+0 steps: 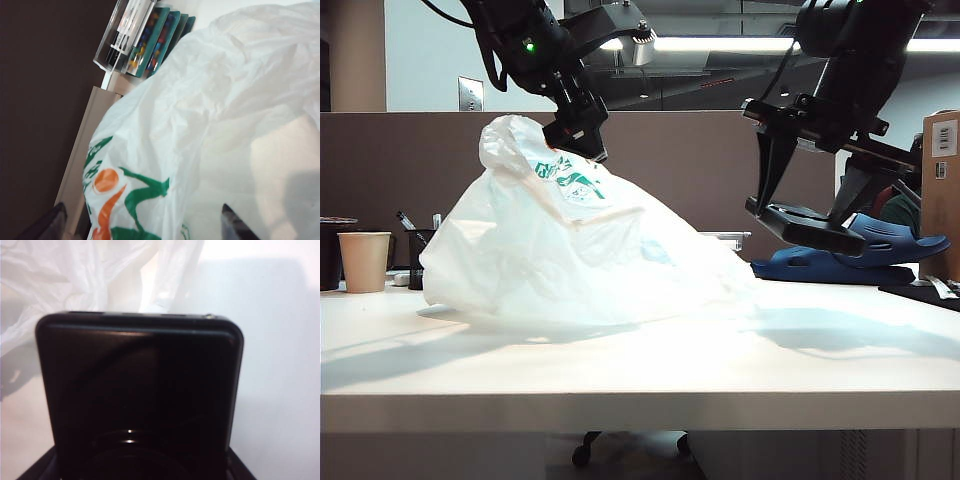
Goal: Put the power bank into the bag.
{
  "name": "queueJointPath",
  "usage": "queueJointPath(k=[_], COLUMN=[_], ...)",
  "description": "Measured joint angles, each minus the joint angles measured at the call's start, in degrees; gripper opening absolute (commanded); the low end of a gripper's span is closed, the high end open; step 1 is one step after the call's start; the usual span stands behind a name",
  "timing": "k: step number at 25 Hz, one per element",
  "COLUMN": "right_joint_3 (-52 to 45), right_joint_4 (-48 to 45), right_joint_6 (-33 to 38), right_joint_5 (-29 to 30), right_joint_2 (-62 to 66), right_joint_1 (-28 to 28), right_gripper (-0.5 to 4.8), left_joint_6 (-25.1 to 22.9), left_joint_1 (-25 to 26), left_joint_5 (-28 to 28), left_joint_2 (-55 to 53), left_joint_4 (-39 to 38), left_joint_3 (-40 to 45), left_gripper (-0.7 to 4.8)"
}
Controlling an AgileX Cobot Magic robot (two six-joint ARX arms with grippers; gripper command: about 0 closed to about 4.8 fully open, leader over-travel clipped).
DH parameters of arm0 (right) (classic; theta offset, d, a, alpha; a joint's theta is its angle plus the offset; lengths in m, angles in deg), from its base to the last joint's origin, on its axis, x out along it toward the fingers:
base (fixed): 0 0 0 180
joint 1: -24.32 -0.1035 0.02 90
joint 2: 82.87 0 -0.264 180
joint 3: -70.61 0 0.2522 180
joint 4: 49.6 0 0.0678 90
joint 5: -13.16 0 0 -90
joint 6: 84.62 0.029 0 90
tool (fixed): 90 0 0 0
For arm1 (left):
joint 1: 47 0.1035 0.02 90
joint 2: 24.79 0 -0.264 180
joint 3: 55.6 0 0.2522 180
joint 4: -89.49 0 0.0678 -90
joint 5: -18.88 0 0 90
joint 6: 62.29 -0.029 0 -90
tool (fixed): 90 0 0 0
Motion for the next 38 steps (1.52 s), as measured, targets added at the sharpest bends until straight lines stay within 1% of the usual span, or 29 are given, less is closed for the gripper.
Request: queueJointPath(k=[3, 4, 6, 7, 9, 10, 11, 20, 21, 23, 25, 27, 30, 32, 33, 34, 35, 36, 37, 38], right_joint_3=[0.0, 0.0, 0.0, 0.0, 0.0, 0.0, 0.0, 0.0, 0.0, 0.0, 0.0, 0.0, 0.0, 0.0, 0.0, 0.0, 0.0, 0.0, 0.0, 0.0], right_joint_4=[0.0, 0.0, 0.0, 0.0, 0.0, 0.0, 0.0, 0.0, 0.0, 0.0, 0.0, 0.0, 0.0, 0.0, 0.0, 0.0, 0.0, 0.0, 0.0, 0.0], right_joint_6=[-0.1, -0.1, -0.1, -0.2, -0.2, -0.2, -0.3, -0.2, -0.3, -0.3, -0.3, -0.3, -0.3, -0.3, -0.3, -0.3, -0.3, -0.3, -0.3, -0.3], right_joint_5=[0.0, 0.0, 0.0, 0.0, 0.1, 0.1, 0.0, 0.1, 0.1, 0.1, 0.1, 0.2, 0.6, 0.7, 0.7, 1.0, 2.1, 3.7, 5.0, 6.2], right_joint_2=[0.0, 0.0, 0.0, 0.0, 0.0, 0.0, 0.0, 0.0, 0.0, 0.0, 0.0, 0.0, 0.0, 0.0, 0.0, 0.0, 0.0, 0.0, 0.0, 0.0], right_joint_1=[0.0, 0.0, 0.0, 0.0, 0.0, 0.0, 0.0, 0.0, 0.0, 0.0, 0.0, 0.0, 0.0, 0.0, 0.0, 0.0, 0.0, 0.0, 0.0, 0.0], right_gripper=[1.47, 1.47, 1.47, 1.47, 1.47, 1.47, 1.47, 1.47, 1.47, 1.47, 1.47, 1.47, 1.47, 1.47, 1.47, 1.47, 1.47, 1.47, 1.47, 1.47], left_joint_6=[-0.9, -2.2, -3.2, -3.2, -3.4, -3.4, -3.4, -3.4, -3.4, -4.9, -6.1, -6.8, -7.1, -7.1, -7.0, -7.0, -6.8, -6.3, -6.0, -5.7], left_joint_1=[0.2, 0.3, 0.4, 0.4, 0.6, 0.6, 0.7, 1.5, 1.5, 1.5, 1.5, 1.9, 3.0, 3.8, 5.1, 5.7, 6.5, 7.1, 7.3, 7.4], left_joint_5=[0.5, 1.2, 1.5, 1.5, 1.5, 1.5, 1.5, 2.5, 3.1, 4.9, 6.8, 8.3, 8.5, 8.5, 8.5, 8.5, 8.5, 8.4, 8.1, 7.3], left_joint_2=[0.0, 0.0, 0.0, 0.0, 0.0, 0.0, 0.0, 0.0, 0.0, 0.0, -0.2, -0.5, -0.5, -0.4, -0.5, -0.5, -0.4, -0.5, -0.5, -0.5], left_joint_4=[-0.4, -0.4, -0.4, -0.4, -0.5, -0.7, -1.1, -4.7, -4.7, -4.6, -4.0, -2.8, 0.3, 0.9, 0.9, 0.8, 0.8, 0.8, 0.8, 0.8], left_joint_3=[0.0, 0.0, 0.0, 0.0, 0.0, 0.0, 0.0, 0.0, 0.0, 0.0, 0.0, 0.0, 0.0, 0.0, 0.0, 0.0, 0.0, 0.0, 0.0, 0.0], left_gripper=[3.94, 3.94, 3.92, 3.81, 3.29, 3.12, 3.09, 3.15, 3.25, 3.54, 3.67, 3.69, 3.69, 3.67, 3.60, 2.87, 1.53, 0.40, -0.16, -0.07])
